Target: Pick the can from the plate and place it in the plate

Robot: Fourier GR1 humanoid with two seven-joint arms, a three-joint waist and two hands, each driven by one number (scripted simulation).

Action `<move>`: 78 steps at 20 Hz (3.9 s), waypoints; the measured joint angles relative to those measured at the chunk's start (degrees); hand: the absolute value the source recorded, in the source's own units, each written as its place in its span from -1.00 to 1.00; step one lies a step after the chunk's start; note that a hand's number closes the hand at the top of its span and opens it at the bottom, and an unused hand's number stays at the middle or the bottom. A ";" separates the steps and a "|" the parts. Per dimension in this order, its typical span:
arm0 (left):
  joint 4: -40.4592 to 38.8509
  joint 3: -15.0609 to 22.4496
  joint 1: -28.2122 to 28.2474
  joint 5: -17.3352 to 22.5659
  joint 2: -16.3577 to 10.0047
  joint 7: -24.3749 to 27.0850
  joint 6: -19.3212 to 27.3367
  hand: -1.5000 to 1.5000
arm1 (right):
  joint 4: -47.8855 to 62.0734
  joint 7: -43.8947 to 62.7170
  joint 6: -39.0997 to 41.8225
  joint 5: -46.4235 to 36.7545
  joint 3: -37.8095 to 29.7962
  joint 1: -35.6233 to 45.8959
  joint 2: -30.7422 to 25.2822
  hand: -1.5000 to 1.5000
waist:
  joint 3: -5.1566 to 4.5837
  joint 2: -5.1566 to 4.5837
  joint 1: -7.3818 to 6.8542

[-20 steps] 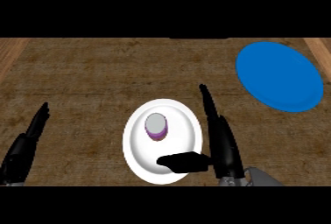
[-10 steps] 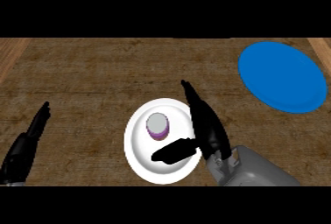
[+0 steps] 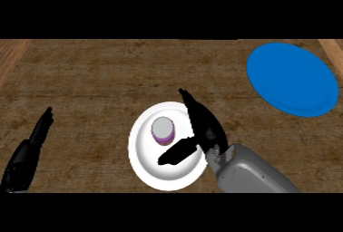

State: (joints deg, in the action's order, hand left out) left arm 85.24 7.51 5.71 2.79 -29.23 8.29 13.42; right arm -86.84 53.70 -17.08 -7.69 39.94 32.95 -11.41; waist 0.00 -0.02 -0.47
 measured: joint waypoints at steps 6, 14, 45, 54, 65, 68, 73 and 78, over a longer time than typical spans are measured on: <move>-1.14 -2.85 0.18 -0.62 0.65 1.08 -2.96 0.00 | 3.58 -1.98 6.10 -1.10 -3.14 -0.41 4.01 -1.00 | 0.00 0.01 0.10; 1.59 -3.85 0.55 -4.18 3.62 -1.52 -3.73 0.00 | 11.97 -6.95 8.02 -5.44 -4.94 -2.09 9.89 -1.00 | 0.01 0.01 0.08; 0.53 -11.06 1.19 -8.29 8.21 -0.11 -7.49 0.00 | 32.73 -45.30 14.82 -7.41 -20.79 -6.24 -36.49 1.00 | 0.53 -1.07 3.24; 0.84 -10.14 0.60 -8.42 8.70 0.29 -8.05 0.00 | 45.90 -73.36 9.89 -3.01 -34.59 -5.22 -50.56 1.00 | 0.75 -1.13 1.02; -0.08 -9.20 -1.65 -9.20 8.48 -0.17 -9.62 0.00 | 58.77 -101.88 22.87 2.31 -42.37 1.54 -54.83 1.00 | 0.32 -0.94 -1.75; -0.25 -8.56 -2.58 -9.99 8.98 -0.48 -9.50 0.00 | 61.38 -102.71 25.05 0.54 -41.48 6.22 -53.53 1.00 | 0.24 -0.95 -2.37; -1.57 -9.32 -3.81 -9.94 8.89 -0.91 -10.19 0.00 | 64.28 -100.68 27.54 -2.29 -40.04 13.82 -49.44 1.00 | 0.12 -0.76 -2.17; -1.14 -9.76 -3.69 -10.03 9.14 -1.15 -10.52 0.00 | 66.29 -96.10 28.24 -5.85 -37.78 19.04 -44.25 1.00 | 0.06 -0.60 -1.92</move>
State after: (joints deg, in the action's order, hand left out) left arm 84.09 -2.25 2.02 -7.24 -20.09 7.13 2.90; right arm -20.56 -42.40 11.17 -13.54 2.16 52.00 -55.66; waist 0.05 -0.61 -2.38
